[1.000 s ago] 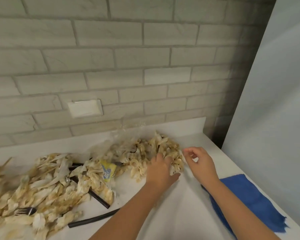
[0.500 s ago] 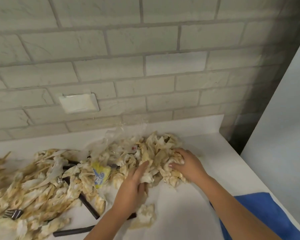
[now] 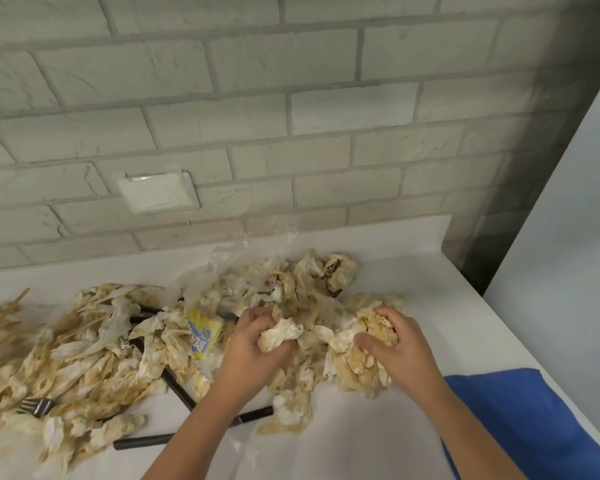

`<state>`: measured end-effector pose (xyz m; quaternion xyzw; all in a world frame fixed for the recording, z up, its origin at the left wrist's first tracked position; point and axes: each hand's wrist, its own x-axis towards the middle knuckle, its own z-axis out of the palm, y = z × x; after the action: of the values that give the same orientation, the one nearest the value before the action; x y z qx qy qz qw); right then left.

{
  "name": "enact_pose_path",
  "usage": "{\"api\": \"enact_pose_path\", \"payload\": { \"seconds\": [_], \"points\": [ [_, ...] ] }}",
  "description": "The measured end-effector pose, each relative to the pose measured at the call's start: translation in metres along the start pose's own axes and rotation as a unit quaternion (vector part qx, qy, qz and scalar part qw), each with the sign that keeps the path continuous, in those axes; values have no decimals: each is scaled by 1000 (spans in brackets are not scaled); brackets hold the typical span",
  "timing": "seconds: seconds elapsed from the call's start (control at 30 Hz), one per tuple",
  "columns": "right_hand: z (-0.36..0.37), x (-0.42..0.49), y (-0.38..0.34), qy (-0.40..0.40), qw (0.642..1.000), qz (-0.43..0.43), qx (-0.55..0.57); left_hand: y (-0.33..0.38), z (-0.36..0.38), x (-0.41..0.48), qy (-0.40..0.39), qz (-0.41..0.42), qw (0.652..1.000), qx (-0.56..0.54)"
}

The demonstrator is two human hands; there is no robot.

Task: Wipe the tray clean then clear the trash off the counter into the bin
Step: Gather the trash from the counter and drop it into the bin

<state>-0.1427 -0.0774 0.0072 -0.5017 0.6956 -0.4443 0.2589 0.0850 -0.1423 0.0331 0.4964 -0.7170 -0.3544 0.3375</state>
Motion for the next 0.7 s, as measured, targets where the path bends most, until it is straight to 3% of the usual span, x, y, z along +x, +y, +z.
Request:
{"api": "enact_pose_path", "payload": {
  "seconds": [0.17, 0.27, 0.37, 0.43, 0.5, 0.6, 0.7],
  "points": [
    [-5, -8, -1, 45, 998, -17, 29, 19, -10, -1, 17, -111, 984, -141],
    [-8, -9, 1, 58, 998, -4, 8, 23, -14, 0, 57, -117, 980, -151],
    [-9, -6, 3, 43, 999, 9, -17, 29, -12, 1, 24, -100, 985, -136],
    [-7, 4, -1, 33, 998, -8, -56, 27, -5, 0, -19, -89, 993, -79],
    [0, 24, -9, 33, 991, -59, -119, 21, 6, -2, -71, -52, 995, 56],
    [19, 69, -23, 3, 971, -100, -216, 13, 27, -7, -147, -11, 951, 273],
    [42, 114, -27, -48, 951, -73, -295, 12, 42, -6, -170, 9, 901, 398]
  ]
}}
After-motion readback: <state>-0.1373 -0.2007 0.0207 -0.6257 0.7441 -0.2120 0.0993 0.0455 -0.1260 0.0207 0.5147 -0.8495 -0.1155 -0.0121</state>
